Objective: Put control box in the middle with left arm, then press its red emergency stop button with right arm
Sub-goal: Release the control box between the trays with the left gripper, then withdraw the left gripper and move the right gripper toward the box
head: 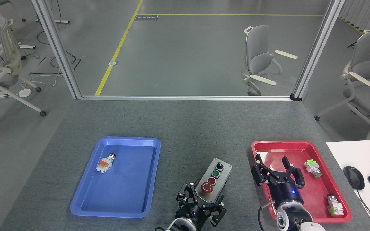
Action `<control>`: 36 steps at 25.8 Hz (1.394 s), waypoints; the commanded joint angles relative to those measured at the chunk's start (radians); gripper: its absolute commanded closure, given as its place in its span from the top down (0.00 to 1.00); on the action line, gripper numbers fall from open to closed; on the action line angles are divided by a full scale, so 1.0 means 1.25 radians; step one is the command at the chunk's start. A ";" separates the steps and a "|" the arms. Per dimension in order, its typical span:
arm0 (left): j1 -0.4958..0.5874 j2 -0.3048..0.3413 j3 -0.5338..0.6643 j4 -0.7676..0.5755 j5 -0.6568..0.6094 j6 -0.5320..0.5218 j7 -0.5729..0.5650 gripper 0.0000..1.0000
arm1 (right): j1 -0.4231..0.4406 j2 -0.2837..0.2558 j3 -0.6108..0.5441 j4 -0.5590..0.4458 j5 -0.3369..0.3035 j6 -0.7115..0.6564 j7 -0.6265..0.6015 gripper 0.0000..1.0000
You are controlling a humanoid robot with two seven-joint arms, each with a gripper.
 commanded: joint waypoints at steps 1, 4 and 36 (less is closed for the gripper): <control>0.015 0.008 0.001 -0.041 -0.002 -0.005 0.001 0.98 | 0.000 0.000 0.000 0.000 0.000 0.000 -0.002 0.99; 0.043 0.035 0.007 -0.071 -0.002 -0.010 0.003 0.98 | 0.000 0.000 0.001 0.000 0.000 -0.001 -0.002 0.99; 0.259 0.282 0.736 -0.467 0.214 -0.236 0.014 0.99 | -0.065 0.005 0.061 0.017 0.002 -0.538 0.000 0.00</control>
